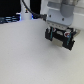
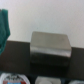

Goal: Open the kcup holder, insert the kcup into the holder, and close the kcup holder

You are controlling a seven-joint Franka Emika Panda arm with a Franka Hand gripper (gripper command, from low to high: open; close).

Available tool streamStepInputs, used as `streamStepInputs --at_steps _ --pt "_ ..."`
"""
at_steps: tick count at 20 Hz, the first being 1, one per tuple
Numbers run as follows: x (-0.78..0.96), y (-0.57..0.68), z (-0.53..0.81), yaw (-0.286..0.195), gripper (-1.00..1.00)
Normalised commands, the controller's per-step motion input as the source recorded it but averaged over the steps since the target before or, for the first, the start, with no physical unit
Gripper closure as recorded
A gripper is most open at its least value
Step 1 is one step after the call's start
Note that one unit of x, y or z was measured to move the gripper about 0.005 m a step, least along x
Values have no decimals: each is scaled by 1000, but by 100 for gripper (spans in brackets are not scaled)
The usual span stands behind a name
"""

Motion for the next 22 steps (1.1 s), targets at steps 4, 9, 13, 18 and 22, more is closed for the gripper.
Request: streamStepInputs --at_steps 4,9,13,18,22 --pt "-10 172 -216 209 -100" --pt "-102 115 -196 247 -100" --pt "-403 85 -184 251 -100" --pt "-485 194 -85 217 -100" --pt "-428 416 4 130 -100"
